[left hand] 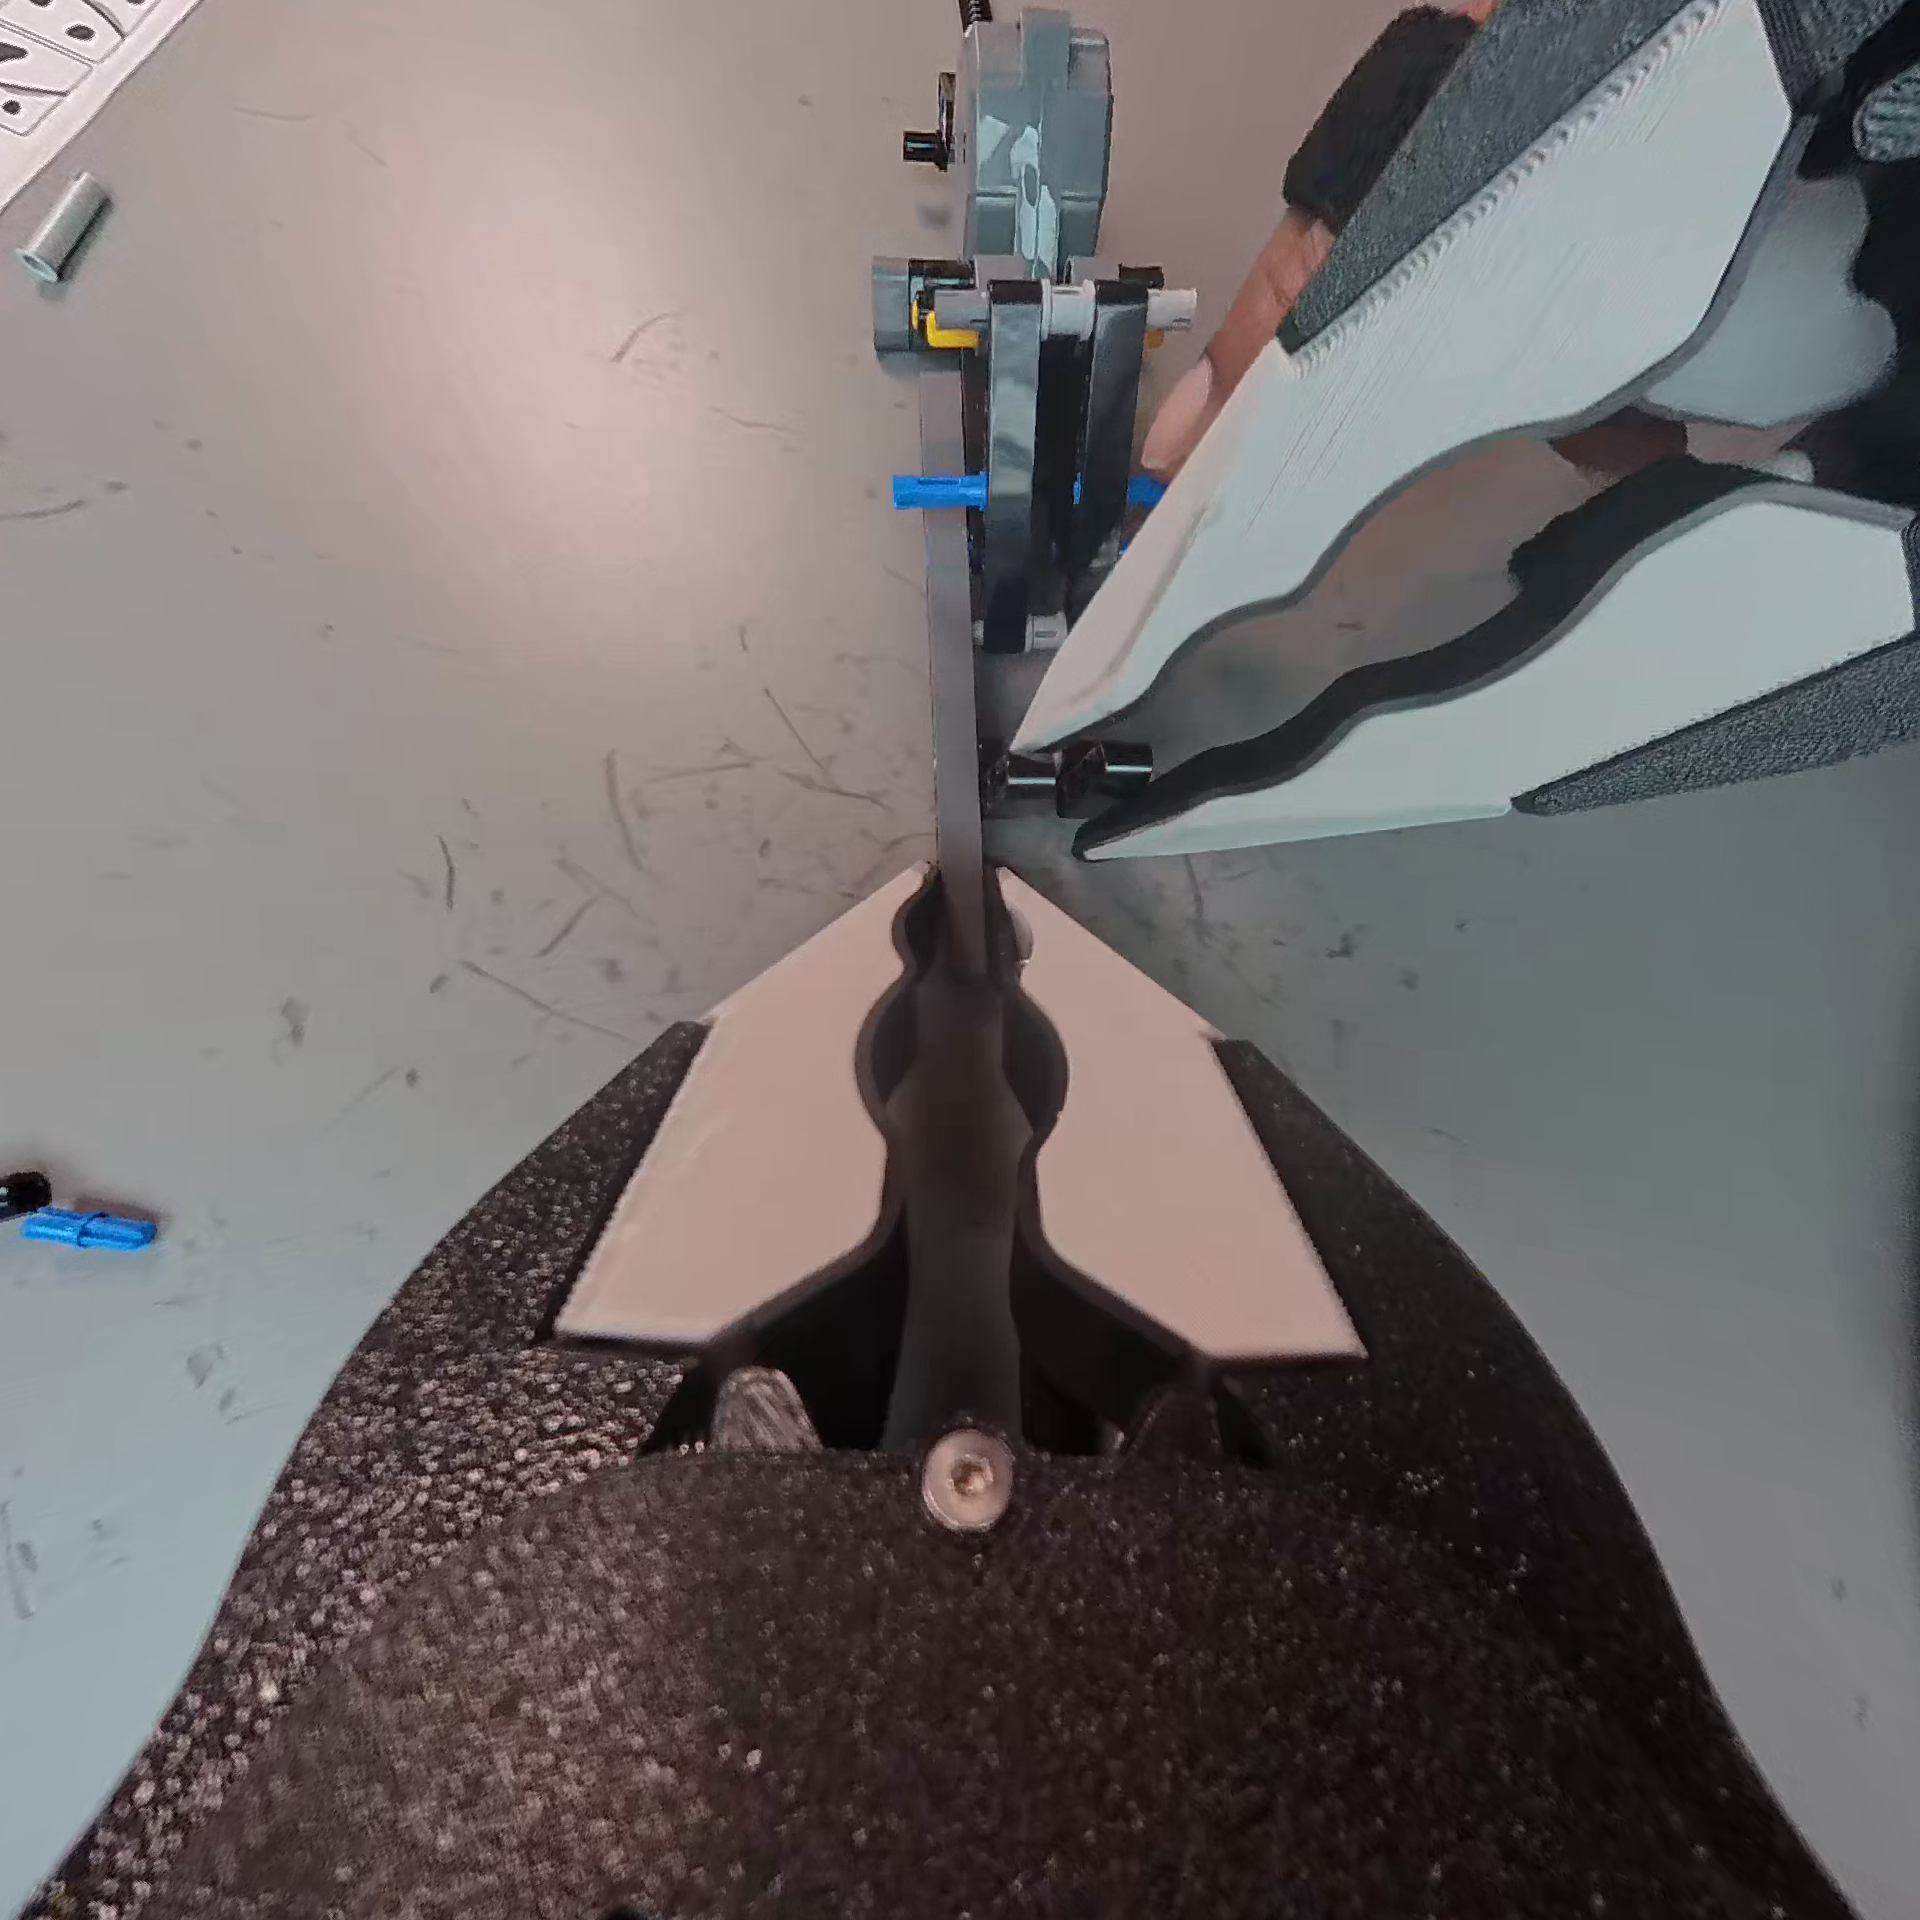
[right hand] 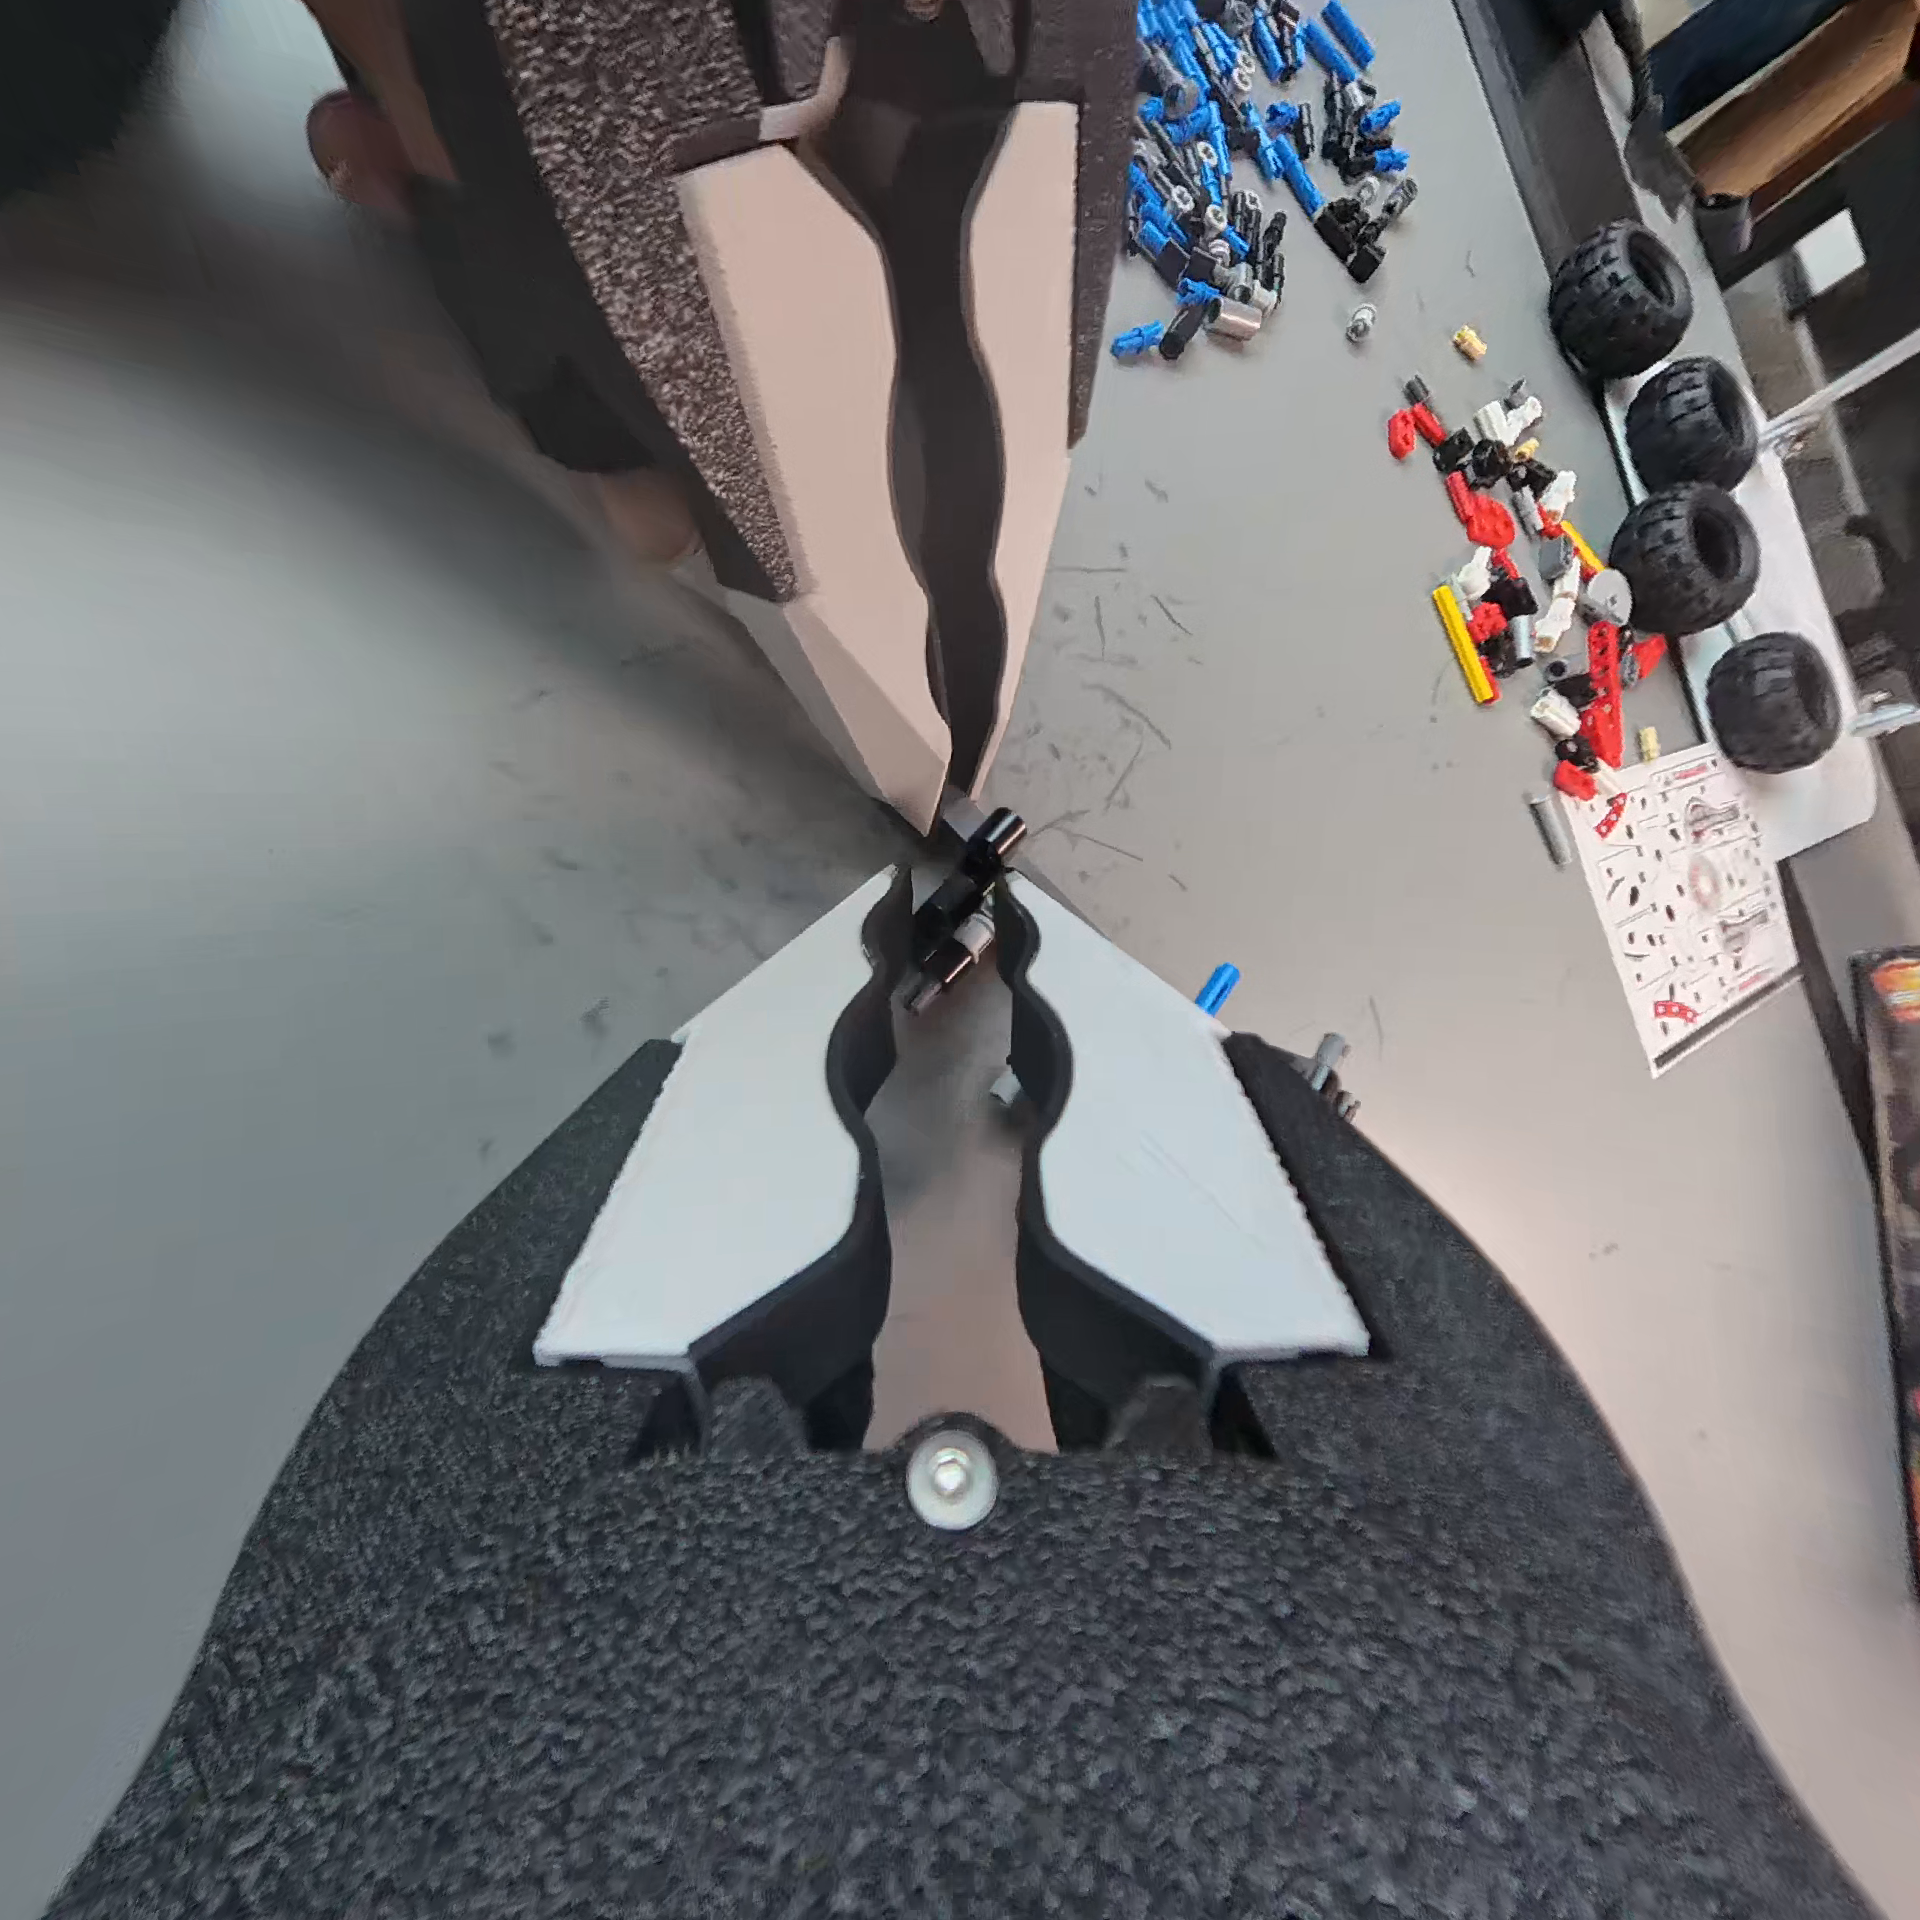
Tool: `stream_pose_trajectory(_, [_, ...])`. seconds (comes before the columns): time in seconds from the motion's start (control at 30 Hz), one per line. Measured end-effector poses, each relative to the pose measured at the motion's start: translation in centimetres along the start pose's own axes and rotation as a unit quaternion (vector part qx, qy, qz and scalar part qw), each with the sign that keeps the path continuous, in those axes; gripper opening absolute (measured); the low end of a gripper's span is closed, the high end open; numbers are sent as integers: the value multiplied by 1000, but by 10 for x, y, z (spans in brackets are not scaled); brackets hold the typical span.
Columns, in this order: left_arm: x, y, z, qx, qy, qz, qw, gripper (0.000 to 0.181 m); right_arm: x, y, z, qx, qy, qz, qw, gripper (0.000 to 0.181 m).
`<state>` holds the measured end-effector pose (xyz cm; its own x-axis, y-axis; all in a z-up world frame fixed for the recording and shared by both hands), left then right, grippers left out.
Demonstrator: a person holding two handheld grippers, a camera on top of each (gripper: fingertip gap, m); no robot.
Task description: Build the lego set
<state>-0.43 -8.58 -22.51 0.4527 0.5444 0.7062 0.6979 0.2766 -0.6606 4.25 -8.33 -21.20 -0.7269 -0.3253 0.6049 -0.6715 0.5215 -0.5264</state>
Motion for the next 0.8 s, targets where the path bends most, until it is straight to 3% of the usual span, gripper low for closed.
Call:
stream_pose_trajectory(0.17, [0, 0, 0, -2, -5, -1, 1000, 11, 0, 0, 2, -16, -38, 4, 999, 14])
stream_pose_trajectory(0.3, [0, 0, -1, -1, -4, -1, 1000, 11, -3, -4, -4, 1, 39, 12, 999, 25])
stream_pose_trajectory(0.53, [1, 1, -3, -6, -41, -10, 999, 11, -7, -13, 3, -4, 119, 36, 992, 16])
stream_pose_trajectory(0.6, [1, 1, -3, -5, -47, -12, 999, 11, -9, -10, 4, -34, 100, 30, 994, 8])
stream_pose_trajectory(0.8, [2, 2, -3, 0, -41, -11, 999, 12, -10, -9, 6, -63, 20, 15, 998, 8])
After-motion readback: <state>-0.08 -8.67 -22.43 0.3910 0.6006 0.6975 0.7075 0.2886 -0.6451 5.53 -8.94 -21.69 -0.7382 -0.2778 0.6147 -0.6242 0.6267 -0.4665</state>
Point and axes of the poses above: each gripper's, where its closed fingertips meet, y out along the fingers, x out of its top, z = x × y across the jaws, the point moved 3 cm from there along -y, back along the fingers, and after that the axes turned 15 degrees about -x, right-handed, at the moved point
